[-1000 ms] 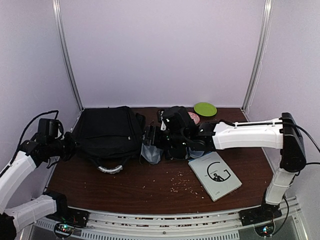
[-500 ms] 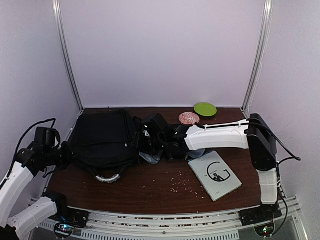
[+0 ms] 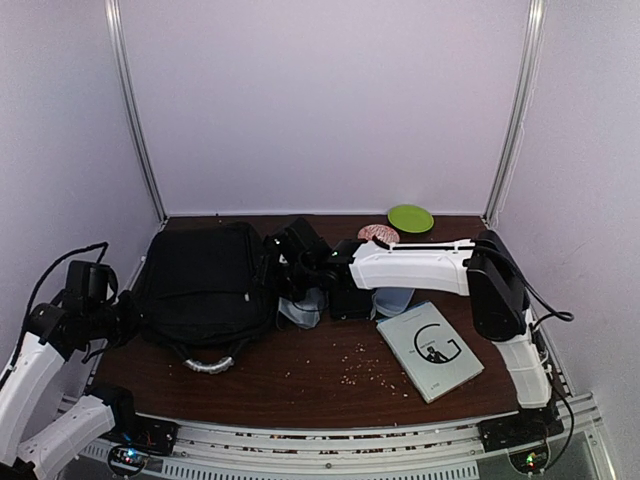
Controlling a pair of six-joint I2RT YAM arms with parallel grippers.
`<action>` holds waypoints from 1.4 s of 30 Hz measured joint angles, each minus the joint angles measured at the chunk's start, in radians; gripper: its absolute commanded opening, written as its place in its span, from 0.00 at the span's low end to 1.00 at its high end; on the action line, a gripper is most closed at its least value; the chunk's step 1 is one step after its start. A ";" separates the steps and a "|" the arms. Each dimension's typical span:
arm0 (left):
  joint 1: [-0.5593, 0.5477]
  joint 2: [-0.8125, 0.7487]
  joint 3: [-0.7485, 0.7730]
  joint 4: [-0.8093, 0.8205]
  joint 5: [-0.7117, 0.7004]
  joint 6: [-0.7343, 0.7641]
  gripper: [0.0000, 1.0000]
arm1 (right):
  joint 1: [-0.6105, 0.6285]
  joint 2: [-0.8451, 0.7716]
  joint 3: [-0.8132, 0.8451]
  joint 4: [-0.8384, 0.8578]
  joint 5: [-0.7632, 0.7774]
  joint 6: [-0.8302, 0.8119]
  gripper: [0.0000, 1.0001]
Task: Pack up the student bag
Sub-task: Pick up the student bag at the center of the board.
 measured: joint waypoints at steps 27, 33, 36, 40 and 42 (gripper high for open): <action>-0.002 -0.170 0.000 -0.203 -0.034 0.016 0.00 | -0.066 0.336 0.468 -0.188 -0.143 -0.099 0.40; -0.002 -0.177 0.000 -0.223 -0.053 0.016 0.00 | -0.061 0.345 0.478 -0.202 -0.180 -0.098 0.10; -0.002 -0.177 0.000 -0.235 -0.058 0.017 0.00 | -0.061 0.345 0.478 -0.206 -0.195 -0.103 0.00; -0.002 -0.177 0.000 -0.237 -0.067 0.017 0.00 | -0.060 0.345 0.478 -0.205 -0.200 -0.110 0.00; -0.002 -0.177 0.000 -0.237 -0.073 0.017 0.00 | -0.060 0.340 0.478 -0.207 -0.199 -0.117 0.00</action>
